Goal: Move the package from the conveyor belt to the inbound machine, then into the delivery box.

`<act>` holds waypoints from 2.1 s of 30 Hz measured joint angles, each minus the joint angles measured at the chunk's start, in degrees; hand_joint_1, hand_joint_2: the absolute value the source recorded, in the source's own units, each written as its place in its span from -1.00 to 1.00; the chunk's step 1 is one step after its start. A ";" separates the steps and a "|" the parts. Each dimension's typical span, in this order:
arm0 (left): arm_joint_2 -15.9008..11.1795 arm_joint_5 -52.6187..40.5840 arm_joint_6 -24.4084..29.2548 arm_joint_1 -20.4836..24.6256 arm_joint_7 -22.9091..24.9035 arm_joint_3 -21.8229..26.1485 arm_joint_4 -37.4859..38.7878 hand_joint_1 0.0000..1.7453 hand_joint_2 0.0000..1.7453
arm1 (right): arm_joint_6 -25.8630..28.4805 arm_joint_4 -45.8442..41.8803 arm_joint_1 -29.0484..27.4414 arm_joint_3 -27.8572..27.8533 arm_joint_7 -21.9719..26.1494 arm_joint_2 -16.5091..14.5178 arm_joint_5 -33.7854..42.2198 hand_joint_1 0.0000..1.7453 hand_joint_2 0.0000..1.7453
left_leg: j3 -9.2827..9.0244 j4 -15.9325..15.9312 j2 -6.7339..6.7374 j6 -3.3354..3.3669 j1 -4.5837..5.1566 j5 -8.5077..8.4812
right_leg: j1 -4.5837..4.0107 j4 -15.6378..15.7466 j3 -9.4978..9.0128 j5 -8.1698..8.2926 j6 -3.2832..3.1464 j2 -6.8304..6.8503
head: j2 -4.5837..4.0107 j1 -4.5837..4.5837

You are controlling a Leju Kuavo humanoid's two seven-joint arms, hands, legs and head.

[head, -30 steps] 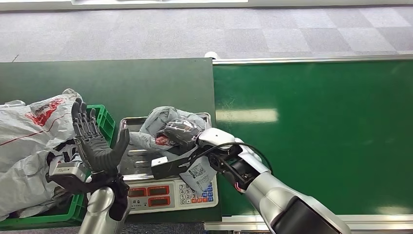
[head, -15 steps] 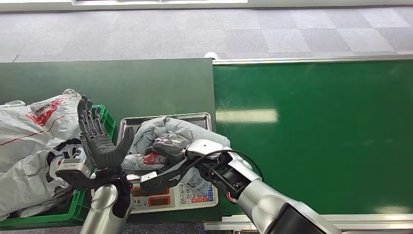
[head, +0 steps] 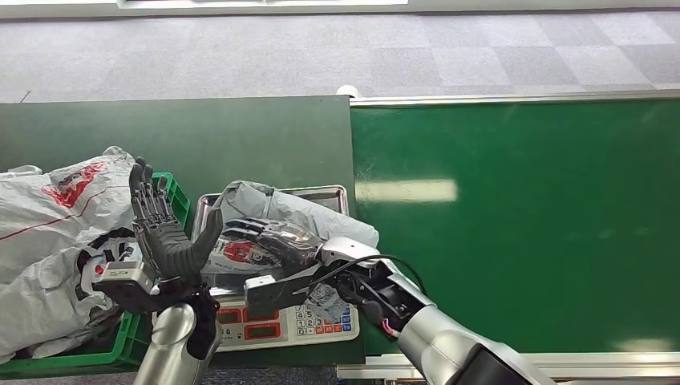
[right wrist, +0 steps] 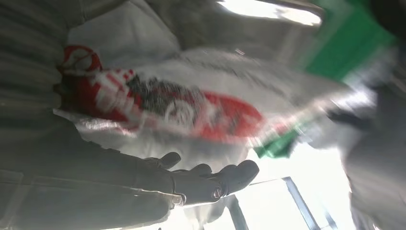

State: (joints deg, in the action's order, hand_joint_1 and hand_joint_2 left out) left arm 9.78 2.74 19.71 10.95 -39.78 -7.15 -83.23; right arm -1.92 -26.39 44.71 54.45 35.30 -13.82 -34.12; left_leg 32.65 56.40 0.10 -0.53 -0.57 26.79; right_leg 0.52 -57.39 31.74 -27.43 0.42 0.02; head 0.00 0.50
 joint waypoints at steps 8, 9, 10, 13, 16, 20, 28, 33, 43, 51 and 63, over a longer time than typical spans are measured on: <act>-0.01 -0.17 0.09 -0.58 0.00 0.23 -0.45 -1.00 1.00 | -9.33 -10.82 -4.81 -7.74 4.57 2.25 13.39 -1.00 1.00 | 0.03 0.00 0.01 -0.01 0.00 0.01 | 0.00 0.00 0.04 0.00 0.00 0.00 | 0.00 0.00; -0.01 -0.17 0.14 -0.72 0.00 0.28 -0.56 -1.00 1.00 | -10.39 -12.19 -5.39 -8.48 4.65 2.46 14.71 -1.00 1.00 | 0.03 0.00 0.01 -0.01 0.00 0.01 | 0.00 0.00 0.04 0.00 0.00 0.00 | 0.00 0.00; -0.01 -0.18 0.24 -0.88 0.00 0.34 -0.68 -1.00 1.00 | -11.34 -13.50 -5.88 -9.14 4.70 2.68 15.93 -1.00 1.00 | 0.03 0.00 0.01 -0.01 0.00 0.01 | 0.00 0.00 0.04 0.00 0.00 0.00 | 0.00 0.00; -0.02 -0.19 0.55 -1.36 0.00 0.52 -1.13 -1.00 1.00 | -12.96 -16.83 -6.74 -10.82 4.76 3.24 18.31 -1.00 1.00 | 0.03 0.00 0.02 -0.01 0.00 0.01 | 0.00 0.00 0.03 0.00 0.00 0.00 | 0.00 0.00; -0.03 -0.30 0.68 -2.09 0.00 0.65 -1.86 -1.00 1.00 | -12.80 -19.34 -7.20 -12.17 4.76 3.62 19.40 -1.00 1.00 | 0.03 0.00 0.01 -0.01 0.00 0.01 | 0.00 0.00 0.03 0.00 0.00 0.00 | 0.00 0.00; -0.03 -0.40 0.84 -3.13 0.00 1.01 -2.85 -1.00 1.00 | -13.00 -21.83 -7.81 -14.25 4.75 3.87 22.34 -1.00 1.00 | 0.03 0.00 0.01 -0.01 0.00 0.01 | 0.00 0.00 0.04 0.00 0.00 0.00 | 0.00 0.00; -0.04 -0.56 0.84 -4.73 0.00 2.06 -4.36 -1.00 1.00 | -13.32 -26.58 -9.53 -18.09 3.72 4.62 26.40 -1.00 1.00 | 0.03 0.00 0.01 -0.01 0.00 0.01 | 0.00 0.00 0.04 0.00 0.00 0.00 | 0.00 0.00; -0.05 -0.91 0.25 -6.03 0.00 2.82 -5.54 -1.00 1.00 | -13.05 -30.34 -12.20 -21.42 3.43 5.65 28.88 -1.00 1.00 | 0.03 0.00 0.00 -0.01 0.00 0.01 | 0.00 0.00 0.04 0.00 0.00 0.00 | 0.00 0.00; -0.41 -0.62 -4.91 -8.01 0.00 3.65 -6.69 -1.00 1.00 | -6.94 -36.18 -18.41 -30.14 0.75 7.50 32.38 -1.00 1.00 | 0.05 0.00 -0.02 -0.01 0.00 0.02 | 0.00 0.02 0.05 -0.01 0.00 0.01 | 0.00 0.01; -0.50 -2.76 -8.88 -8.72 0.29 3.56 -6.62 -1.00 1.00 | -5.98 -41.26 -24.87 -37.86 -1.51 8.25 36.81 -1.00 1.00 | 0.08 0.00 -0.03 -0.01 0.00 0.03 | 0.00 0.03 0.08 -0.02 0.00 0.02 | 0.00 0.00; -0.51 -1.78 -18.15 -8.89 3.64 2.75 -4.56 -1.00 1.00 | -1.44 -42.74 -32.32 -43.92 -5.49 8.18 32.08 -1.00 1.00 | 0.10 -0.01 0.02 -0.02 0.00 0.04 | 0.00 0.03 0.10 -0.02 0.00 -0.01 | 0.00 0.01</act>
State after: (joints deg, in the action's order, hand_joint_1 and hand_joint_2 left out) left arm 9.27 0.97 1.57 2.05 -36.14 -4.40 -87.79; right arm -3.36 -69.13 12.39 10.52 29.82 -5.64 -2.05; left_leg 32.74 56.39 0.12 -0.55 -0.57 26.84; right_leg 0.52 -57.36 31.85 -27.45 0.42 0.01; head 0.00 0.51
